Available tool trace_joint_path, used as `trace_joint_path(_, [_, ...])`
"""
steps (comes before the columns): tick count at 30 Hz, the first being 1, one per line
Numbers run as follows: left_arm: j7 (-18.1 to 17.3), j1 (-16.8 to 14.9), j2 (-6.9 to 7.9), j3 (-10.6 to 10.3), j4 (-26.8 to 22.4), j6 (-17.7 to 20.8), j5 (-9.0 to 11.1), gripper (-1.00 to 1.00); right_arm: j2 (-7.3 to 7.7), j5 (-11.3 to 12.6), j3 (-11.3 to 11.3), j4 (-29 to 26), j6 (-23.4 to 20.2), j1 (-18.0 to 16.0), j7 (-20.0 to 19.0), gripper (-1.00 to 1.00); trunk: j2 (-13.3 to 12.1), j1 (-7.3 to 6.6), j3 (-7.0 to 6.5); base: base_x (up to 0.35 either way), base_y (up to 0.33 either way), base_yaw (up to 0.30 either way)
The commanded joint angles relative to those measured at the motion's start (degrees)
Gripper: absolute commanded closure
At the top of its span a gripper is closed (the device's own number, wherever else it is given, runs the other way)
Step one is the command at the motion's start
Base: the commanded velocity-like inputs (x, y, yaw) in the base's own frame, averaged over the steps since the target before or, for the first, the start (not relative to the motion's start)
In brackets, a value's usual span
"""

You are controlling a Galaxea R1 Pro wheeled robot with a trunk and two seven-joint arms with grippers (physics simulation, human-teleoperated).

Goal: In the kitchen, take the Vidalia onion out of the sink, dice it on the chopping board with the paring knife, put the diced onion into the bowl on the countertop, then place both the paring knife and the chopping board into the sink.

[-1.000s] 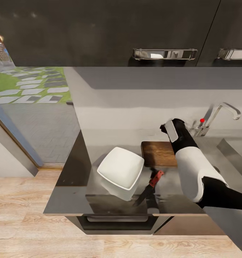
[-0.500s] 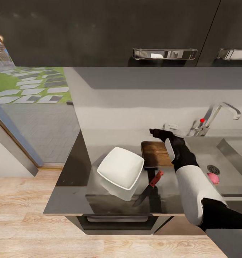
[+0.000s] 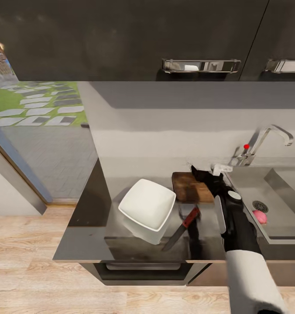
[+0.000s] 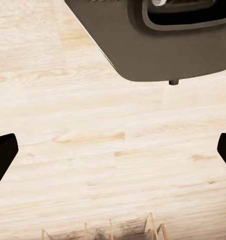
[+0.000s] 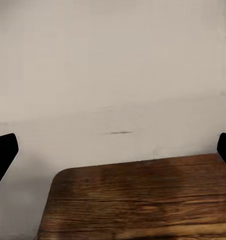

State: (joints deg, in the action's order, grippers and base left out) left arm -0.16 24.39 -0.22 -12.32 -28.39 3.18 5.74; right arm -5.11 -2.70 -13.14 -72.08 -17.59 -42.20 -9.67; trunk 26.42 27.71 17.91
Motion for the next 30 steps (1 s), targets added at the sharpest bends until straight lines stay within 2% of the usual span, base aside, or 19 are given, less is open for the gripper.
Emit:
trace_joint_path(1, [0.0,0.0,0.04,-0.2,-0.2,0.3,0.6,-1.00,-0.10,-0.3,-0.2,-1.7,-0.3,1.0,-0.6,-1.00,0.1,0.04,0.08,0.000,0.000,0.000])
trace_joint_path(7, [0.0,0.0,0.04,-0.2,-0.3,0.3,0.6,-1.00,-0.27,-0.2,-0.2,-13.1,-0.2,9.5,-3.0,-1.00,0.1,0.04,0.08,0.000,0.000,0.000])
trace_joint_path(13, [0.0,0.0,0.04,-0.2,-1.6,0.3,0.6,-1.00,-0.33,-0.2,-0.5,-17.5,0.7,15.3,-7.7,-1.00,0.1,0.04,0.08,0.000,0.000,0.000])
trace_joint_path(17, [0.0,0.0,0.04,-0.2,-1.9,0.3,0.6,-1.00,-0.34,-0.3,-0.6,-18.0,2.3,16.9,-9.7,-1.00,0.1,0.04,0.08,0.000,0.000,0.000])
trace_joint_path(22, [0.0,0.0,0.04,-0.2,-1.9,0.3,0.6,-1.00,-0.34,-0.3,-0.6,-18.1,2.9,17.9,-10.4,-1.00,0.1,0.04,0.08,-0.002,0.000,0.000])
trace_joint_path(30, [0.0,0.0,0.04,-0.2,-1.8,0.1,0.6,-1.00,-0.29,-0.3,-0.6,-18.1,3.0,18.4,-10.5,-1.00,0.1,0.04,0.08,-0.274,0.000,0.000])
